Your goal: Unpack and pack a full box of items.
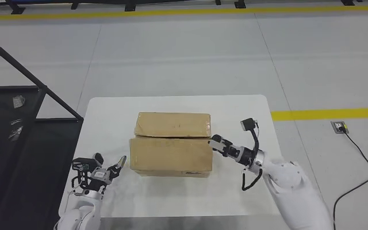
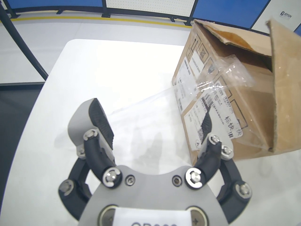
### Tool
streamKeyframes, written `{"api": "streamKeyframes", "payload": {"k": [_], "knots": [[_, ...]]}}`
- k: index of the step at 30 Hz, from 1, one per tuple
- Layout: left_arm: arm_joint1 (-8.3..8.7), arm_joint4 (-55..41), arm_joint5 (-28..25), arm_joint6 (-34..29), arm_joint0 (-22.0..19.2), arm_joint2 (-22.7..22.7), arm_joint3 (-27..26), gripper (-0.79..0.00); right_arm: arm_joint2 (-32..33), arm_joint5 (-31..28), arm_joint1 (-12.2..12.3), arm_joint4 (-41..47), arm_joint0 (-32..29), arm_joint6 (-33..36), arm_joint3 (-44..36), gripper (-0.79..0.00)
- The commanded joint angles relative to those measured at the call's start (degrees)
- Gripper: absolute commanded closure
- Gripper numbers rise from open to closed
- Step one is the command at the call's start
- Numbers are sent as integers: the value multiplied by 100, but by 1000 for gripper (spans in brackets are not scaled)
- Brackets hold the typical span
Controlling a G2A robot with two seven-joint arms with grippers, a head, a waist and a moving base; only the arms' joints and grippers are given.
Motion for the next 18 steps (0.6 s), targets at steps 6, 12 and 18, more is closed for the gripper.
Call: {"api": "streamKeyframes", "payload": {"k": [6,12,18], "knots": [[9,-215,-288,2,89,-106,-270,-785,239,-396,123,556,-281,950,-410,-785],[59,-525,-1014,-9,343,-386,-573,-785,460,-910,270,514,-653,1840,-881,-785],[135,-504,-1888,-141,553,-641,-787,-785,453,-1089,443,-73,-1097,1867,-1626,-785]]}}
